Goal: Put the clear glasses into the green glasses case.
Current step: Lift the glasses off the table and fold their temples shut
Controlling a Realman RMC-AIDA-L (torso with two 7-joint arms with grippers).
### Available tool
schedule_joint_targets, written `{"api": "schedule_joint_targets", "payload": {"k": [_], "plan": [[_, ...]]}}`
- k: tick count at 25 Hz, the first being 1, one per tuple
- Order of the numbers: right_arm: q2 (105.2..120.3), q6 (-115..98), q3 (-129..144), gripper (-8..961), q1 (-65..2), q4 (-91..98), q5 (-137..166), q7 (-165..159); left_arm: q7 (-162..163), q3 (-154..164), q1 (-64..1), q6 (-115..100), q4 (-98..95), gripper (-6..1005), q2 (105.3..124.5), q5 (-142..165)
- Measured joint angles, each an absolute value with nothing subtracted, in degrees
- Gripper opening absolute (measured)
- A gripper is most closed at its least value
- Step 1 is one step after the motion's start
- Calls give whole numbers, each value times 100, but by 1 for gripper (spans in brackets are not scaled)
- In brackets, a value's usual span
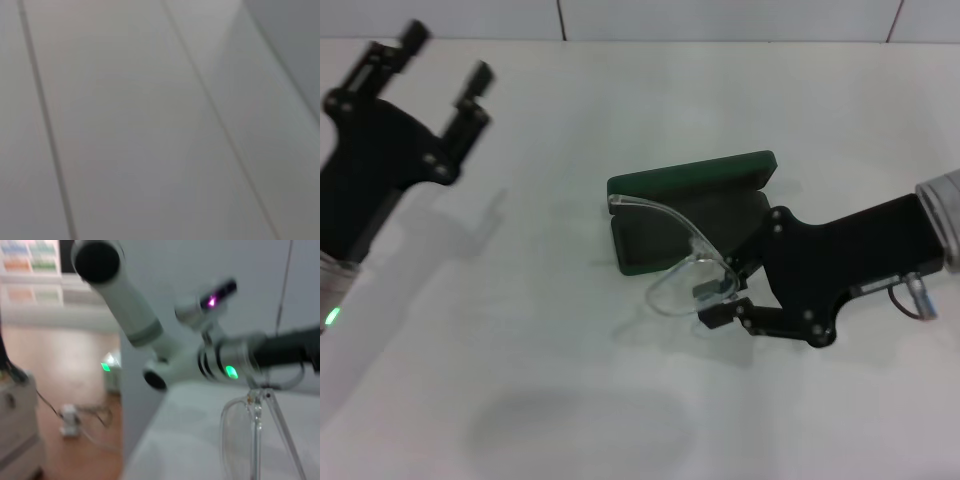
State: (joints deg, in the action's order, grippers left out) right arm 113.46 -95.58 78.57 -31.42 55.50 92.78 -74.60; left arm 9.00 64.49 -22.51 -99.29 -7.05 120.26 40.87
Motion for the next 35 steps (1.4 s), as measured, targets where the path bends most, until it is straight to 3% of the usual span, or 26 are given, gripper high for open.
{"api": "schedule_joint_targets", "payload": {"k": [2, 4, 14, 35], "plan": [[11515, -9466, 7618, 119, -3028, 6063, 9862, -7691, 1042, 6449, -2215, -9926, -690, 591, 12025, 3884], [11579, -9307, 7624, 119, -2959, 6500, 10224, -7934, 1188, 6450, -2185, -9927, -656, 591, 12024, 3706], [11575, -8300, 8343, 119, -3117, 7683, 11247, -9126, 1405, 6468, -2018, -9907, -543, 592, 12028, 3569], [11569, -9726, 8339, 120, -3579, 7333, 9858, -8297, 1339, 6452, -2004, -9656, -171, 595, 12055, 2988]]}}
